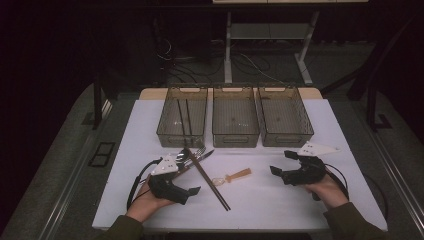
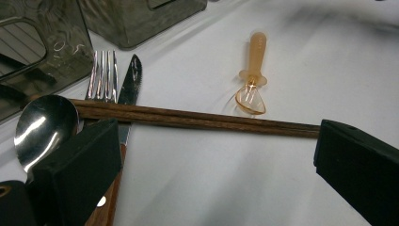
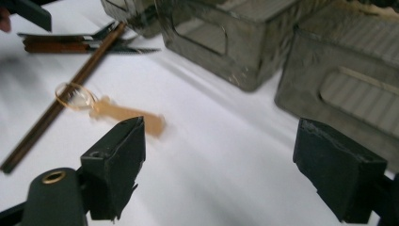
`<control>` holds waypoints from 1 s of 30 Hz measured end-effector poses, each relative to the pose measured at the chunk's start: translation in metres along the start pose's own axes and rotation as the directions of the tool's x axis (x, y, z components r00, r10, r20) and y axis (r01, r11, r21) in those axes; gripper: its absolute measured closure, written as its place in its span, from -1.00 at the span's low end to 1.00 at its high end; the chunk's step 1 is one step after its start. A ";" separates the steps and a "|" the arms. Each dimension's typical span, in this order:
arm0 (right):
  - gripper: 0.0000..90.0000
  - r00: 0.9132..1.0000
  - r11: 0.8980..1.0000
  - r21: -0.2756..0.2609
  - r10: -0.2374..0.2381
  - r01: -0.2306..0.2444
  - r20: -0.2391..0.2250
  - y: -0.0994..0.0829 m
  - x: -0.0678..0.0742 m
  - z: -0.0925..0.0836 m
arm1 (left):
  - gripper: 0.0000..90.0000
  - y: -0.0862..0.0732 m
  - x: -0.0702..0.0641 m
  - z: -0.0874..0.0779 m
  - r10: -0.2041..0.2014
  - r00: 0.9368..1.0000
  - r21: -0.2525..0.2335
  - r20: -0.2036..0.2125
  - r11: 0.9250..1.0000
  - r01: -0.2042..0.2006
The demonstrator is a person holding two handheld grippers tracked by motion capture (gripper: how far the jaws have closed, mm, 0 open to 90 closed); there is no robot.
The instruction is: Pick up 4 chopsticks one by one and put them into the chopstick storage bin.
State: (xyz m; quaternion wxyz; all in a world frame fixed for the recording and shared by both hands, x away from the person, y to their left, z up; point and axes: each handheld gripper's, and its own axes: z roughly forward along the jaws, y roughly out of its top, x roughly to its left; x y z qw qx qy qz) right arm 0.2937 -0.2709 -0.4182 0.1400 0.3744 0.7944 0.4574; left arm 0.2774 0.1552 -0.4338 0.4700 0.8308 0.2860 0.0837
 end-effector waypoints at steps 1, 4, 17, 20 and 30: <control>-0.61 1.000 1.000 0.001 0.005 -0.005 0.010 -0.003 0.000 -0.002 | -0.98 0.000 0.000 0.000 -0.001 1.000 -0.003 -0.001 1.000 0.001; -0.61 1.000 1.000 0.008 -0.005 0.004 0.021 -0.013 0.001 -0.006 | -0.87 0.001 0.001 -0.002 0.002 1.000 -0.001 -0.002 1.000 -0.002; -0.61 0.998 1.000 0.021 0.007 -0.008 0.055 -0.041 0.004 -0.031 | 0.01 0.007 -0.002 0.000 0.032 0.999 0.023 0.020 0.999 -0.033; -0.61 0.998 1.000 0.019 0.009 -0.010 0.058 -0.041 0.003 -0.032 | 0.28 0.011 -0.004 0.006 0.040 0.999 0.036 0.013 0.999 -0.040; -0.61 0.999 0.999 0.043 -0.011 0.009 0.044 -0.041 0.007 -0.026 | 0.98 0.026 0.000 0.030 0.054 0.998 0.109 -0.016 0.993 -0.052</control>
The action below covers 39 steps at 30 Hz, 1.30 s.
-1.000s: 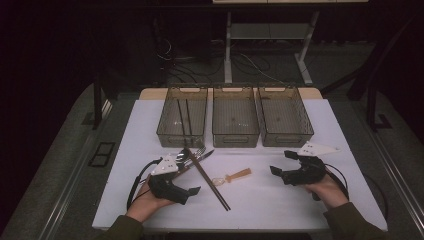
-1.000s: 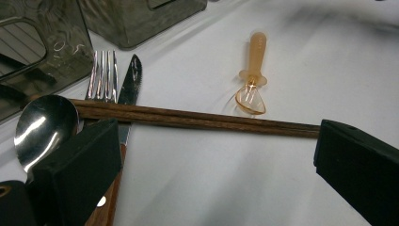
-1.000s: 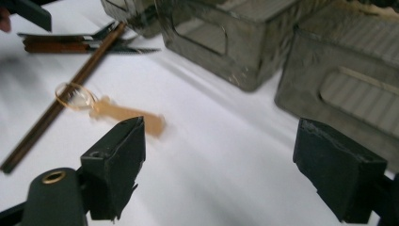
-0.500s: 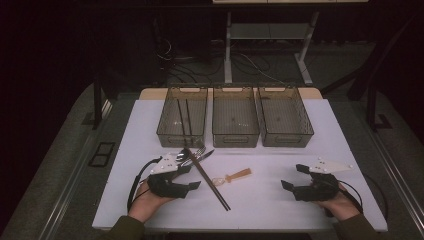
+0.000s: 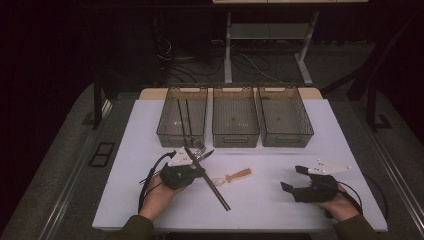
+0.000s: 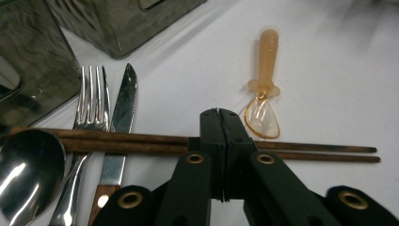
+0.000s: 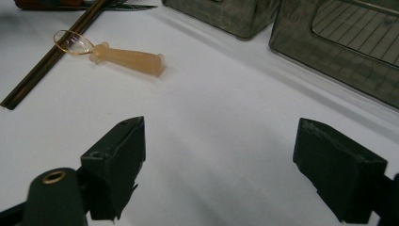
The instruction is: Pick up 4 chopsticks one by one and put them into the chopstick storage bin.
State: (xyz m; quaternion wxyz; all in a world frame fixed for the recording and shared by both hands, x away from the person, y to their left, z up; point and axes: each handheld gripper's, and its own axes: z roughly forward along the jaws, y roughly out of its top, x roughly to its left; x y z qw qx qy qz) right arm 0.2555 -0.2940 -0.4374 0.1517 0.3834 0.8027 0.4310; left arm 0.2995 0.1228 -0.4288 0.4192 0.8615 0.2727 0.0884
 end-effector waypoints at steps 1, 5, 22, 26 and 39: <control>-0.61 1.000 1.000 0.000 0.001 -0.001 0.000 0.000 0.000 0.000 | 0.98 0.001 0.000 0.003 0.001 1.000 0.010 -0.003 1.000 -0.001; -0.61 1.000 1.000 -0.004 0.002 -0.002 0.004 0.000 -0.001 -0.001 | 0.98 0.005 -0.001 0.012 0.006 1.000 0.045 -0.030 0.999 -0.005; -0.61 1.000 1.000 0.001 -0.017 0.017 0.009 0.001 0.000 0.000 | 0.98 0.011 -0.002 0.039 0.021 1.000 0.131 -0.020 0.991 -0.019; -0.61 1.000 1.000 -0.002 -0.016 0.016 0.010 0.001 0.001 -0.001 | 0.98 0.010 -0.004 0.039 0.027 1.000 0.137 -0.014 0.990 -0.024; -0.61 1.000 1.000 -0.001 -0.021 0.021 0.011 0.001 0.002 -0.001 | 0.98 0.008 -0.005 0.034 0.014 1.000 0.149 0.010 0.989 -0.015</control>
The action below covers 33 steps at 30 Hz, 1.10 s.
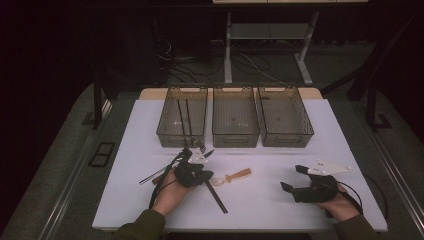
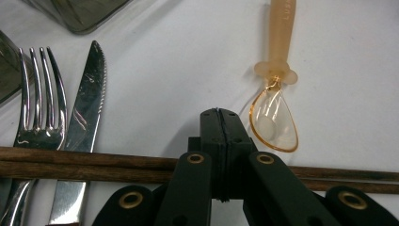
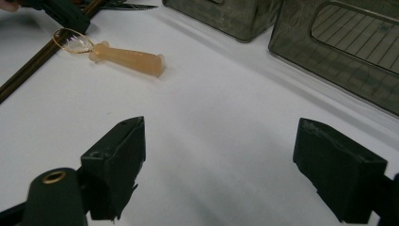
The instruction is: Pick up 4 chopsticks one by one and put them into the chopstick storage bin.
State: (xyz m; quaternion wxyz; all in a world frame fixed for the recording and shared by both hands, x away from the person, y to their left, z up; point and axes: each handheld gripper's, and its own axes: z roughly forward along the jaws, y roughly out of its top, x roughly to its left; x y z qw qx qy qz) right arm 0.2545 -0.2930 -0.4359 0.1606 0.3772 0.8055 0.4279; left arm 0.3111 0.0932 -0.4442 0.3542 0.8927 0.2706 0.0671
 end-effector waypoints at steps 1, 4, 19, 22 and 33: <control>-0.61 1.000 1.000 0.001 0.001 -0.001 0.000 0.000 0.000 0.000 | 0.98 0.000 0.000 -0.001 0.001 1.000 0.001 0.005 1.000 -0.001; -0.61 1.000 1.000 0.001 -0.003 0.003 -0.002 0.000 0.000 0.000 | 0.98 -0.001 -0.002 -0.002 0.005 1.000 0.006 0.006 1.000 -0.005; -0.61 1.000 1.000 0.009 -0.015 0.015 -0.006 -0.001 0.001 0.000 | 0.98 -0.009 -0.003 -0.010 0.005 0.999 0.026 0.044 1.000 -0.006; -0.61 1.000 1.000 0.011 -0.016 0.016 -0.006 -0.001 0.001 0.000 | 0.98 -0.010 -0.003 -0.013 0.011 0.999 0.034 0.050 0.999 -0.013; -0.61 1.000 0.999 0.016 -0.027 0.027 -0.006 -0.001 0.002 0.001 | 0.98 -0.017 -0.001 -0.020 -0.013 0.998 0.045 0.055 0.999 0.011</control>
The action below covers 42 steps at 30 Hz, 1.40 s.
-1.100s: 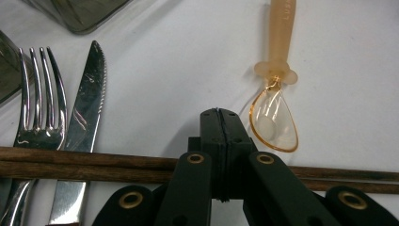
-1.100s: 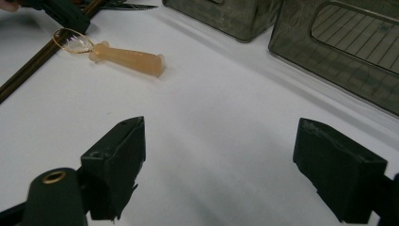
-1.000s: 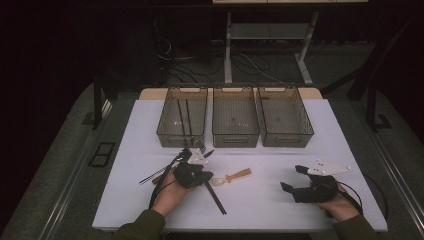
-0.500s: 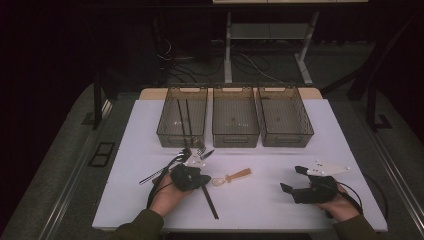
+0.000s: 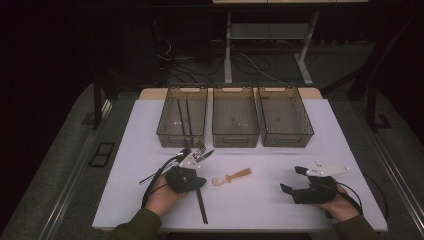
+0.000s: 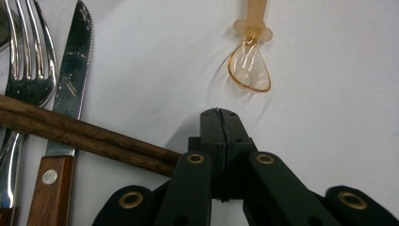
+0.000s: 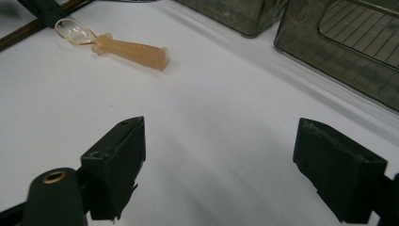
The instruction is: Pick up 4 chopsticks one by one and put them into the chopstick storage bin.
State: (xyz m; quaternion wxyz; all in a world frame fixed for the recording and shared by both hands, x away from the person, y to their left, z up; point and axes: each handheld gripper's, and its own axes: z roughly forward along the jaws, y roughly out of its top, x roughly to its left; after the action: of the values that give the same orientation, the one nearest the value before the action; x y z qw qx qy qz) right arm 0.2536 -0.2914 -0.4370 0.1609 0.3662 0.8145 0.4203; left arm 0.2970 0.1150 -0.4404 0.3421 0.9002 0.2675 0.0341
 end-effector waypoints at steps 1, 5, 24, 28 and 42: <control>-0.61 1.000 1.000 0.001 -0.001 0.001 0.000 0.000 0.000 0.000 | 0.98 -0.001 0.000 -0.001 -0.001 1.000 0.003 0.000 1.000 0.001; -0.61 1.000 1.000 0.002 -0.003 0.003 0.001 0.000 0.000 0.000 | 0.98 -0.003 0.001 -0.003 0.006 1.000 0.012 0.001 1.000 -0.006; -0.61 1.000 1.000 0.005 -0.010 0.010 0.006 0.000 0.000 0.001 | 0.98 -0.011 0.002 -0.012 0.015 1.000 0.027 -0.004 1.000 -0.015; -0.61 1.000 1.000 0.005 -0.011 0.011 0.005 0.000 0.000 0.001 | 0.98 -0.015 0.002 -0.016 0.012 1.000 0.026 -0.018 1.000 -0.012; -0.61 1.000 1.000 0.006 -0.013 0.013 0.007 0.000 0.001 0.001 | 0.98 -0.022 0.004 -0.024 0.002 0.999 0.038 -0.054 0.999 0.000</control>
State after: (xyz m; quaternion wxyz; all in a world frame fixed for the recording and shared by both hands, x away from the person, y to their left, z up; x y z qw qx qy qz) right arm 0.2537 -0.2903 -0.4382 0.1654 0.3630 0.8175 0.4154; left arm 0.2848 0.1449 -0.4365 0.3176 0.9053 0.2769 0.0533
